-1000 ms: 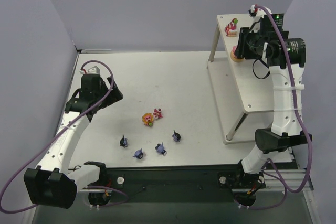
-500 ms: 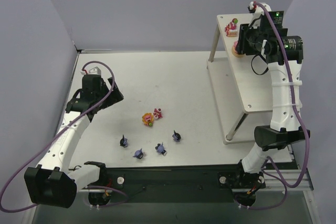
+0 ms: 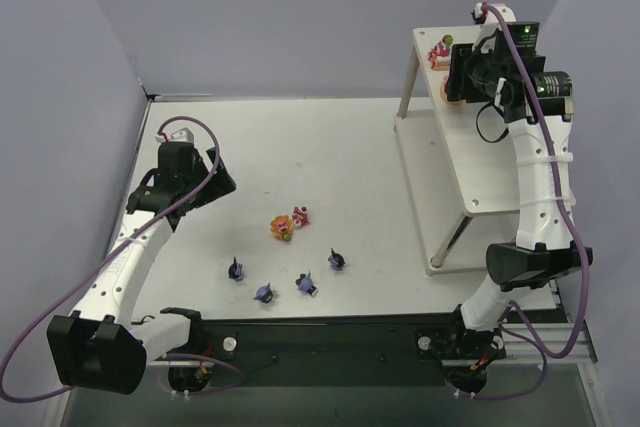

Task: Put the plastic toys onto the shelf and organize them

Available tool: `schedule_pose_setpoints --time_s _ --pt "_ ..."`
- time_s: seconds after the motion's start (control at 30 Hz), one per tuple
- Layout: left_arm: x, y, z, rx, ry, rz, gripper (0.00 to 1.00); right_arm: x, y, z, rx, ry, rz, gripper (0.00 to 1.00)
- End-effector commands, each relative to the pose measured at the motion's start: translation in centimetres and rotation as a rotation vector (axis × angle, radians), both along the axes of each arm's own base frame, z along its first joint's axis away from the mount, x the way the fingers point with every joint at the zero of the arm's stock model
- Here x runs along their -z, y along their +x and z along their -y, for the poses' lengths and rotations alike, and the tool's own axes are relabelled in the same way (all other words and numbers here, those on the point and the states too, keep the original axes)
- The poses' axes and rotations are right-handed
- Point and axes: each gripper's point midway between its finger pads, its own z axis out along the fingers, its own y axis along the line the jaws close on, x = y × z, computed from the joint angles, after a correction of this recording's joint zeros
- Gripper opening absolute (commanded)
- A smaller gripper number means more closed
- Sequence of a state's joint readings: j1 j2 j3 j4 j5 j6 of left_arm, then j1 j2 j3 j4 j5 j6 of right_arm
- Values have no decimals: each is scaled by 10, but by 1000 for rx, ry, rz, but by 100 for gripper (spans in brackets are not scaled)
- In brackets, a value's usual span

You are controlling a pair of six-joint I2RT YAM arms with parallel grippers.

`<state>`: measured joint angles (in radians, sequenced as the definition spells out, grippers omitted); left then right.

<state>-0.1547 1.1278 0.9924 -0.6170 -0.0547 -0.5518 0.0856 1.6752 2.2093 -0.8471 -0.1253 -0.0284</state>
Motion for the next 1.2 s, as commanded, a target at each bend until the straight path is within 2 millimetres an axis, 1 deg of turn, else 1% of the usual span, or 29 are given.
schedule_pose_setpoints --time_s 0.0,0.03,0.2,0.23,0.3,0.4,0.43,0.47,0.5,0.53,0.57,0.6,0.63,0.67,0.7,0.73,0.77,0.8,0.87,0.9,0.97,1.0,1.03,1.07,1.1,1.13,1.17 --pt "-9 8 2 14 2 52 93 1 -8 3 1 -9 -7 50" --pt "-9 8 2 14 2 52 93 -2 -9 3 2 -8 1 55" --pt "-11 9 2 11 1 55 93 -18 -12 5 16 -3 53 66" --pt "-12 9 2 14 -1 57 93 -24 -15 6 19 -1 71 69" --pt "-12 9 2 12 2 58 93 -34 -17 5 23 9 107 72" --pt "-13 9 2 12 1 59 94 -57 -28 4 17 31 177 79" --pt "-13 9 2 14 -2 60 94 -68 -36 1 3 41 208 80" --pt "-14 9 2 15 -1 60 94 -74 -39 0 -5 53 232 81" --pt "-14 9 3 15 -2 62 95 -80 -43 -4 -21 62 252 82" --pt "-15 9 3 18 -5 63 96 -90 -53 -6 -38 71 285 83" --pt "-14 9 3 17 -6 63 97 -98 -58 -20 -86 115 311 84" --pt "-14 10 4 21 -8 64 97 -98 -62 -27 -112 128 312 84" --pt "-14 10 5 23 -11 64 97 -106 -71 -36 -150 144 337 84" --pt "-13 9 6 30 -16 63 98 -110 -75 -47 -187 151 357 84" --pt "-12 10 7 35 -18 63 97 -104 -82 -73 -266 153 343 84" --pt "-13 10 8 37 -20 64 97 -105 -90 -86 -308 149 351 84" --pt "-12 10 9 41 -25 63 97 -102 -94 -94 -342 108 355 84" --pt "-13 10 9 46 -24 65 97 -93 -105 -123 -427 115 333 84" --pt "-12 8 10 50 -26 63 97 -85 -114 -148 -497 122 318 84" --pt "-11 8 10 52 -29 64 97 -69 -122 -168 -554 126 279 84" --pt "-11 7 11 56 -31 62 97 -59 -127 -189 -606 149 263 84" --pt "-9 6 11 53 -34 57 97 -47 -128 -199 -622 156 235 83" --pt "-9 6 11 52 -36 59 97 -33 -132 -215 -664 158 208 83" --pt "-8 5 11 50 -38 57 97 -22 -134 -225 -676 181 171 83" --pt "-8 5 11 47 -39 55 97 -7 -135 -239 -695 201 120 82" --pt "-8 5 10 41 -38 55 97 12 -141 -253 -724 200 76 82" --pt "-8 4 9 39 -36 54 97 24 -143 -261 -735 195 46 82"
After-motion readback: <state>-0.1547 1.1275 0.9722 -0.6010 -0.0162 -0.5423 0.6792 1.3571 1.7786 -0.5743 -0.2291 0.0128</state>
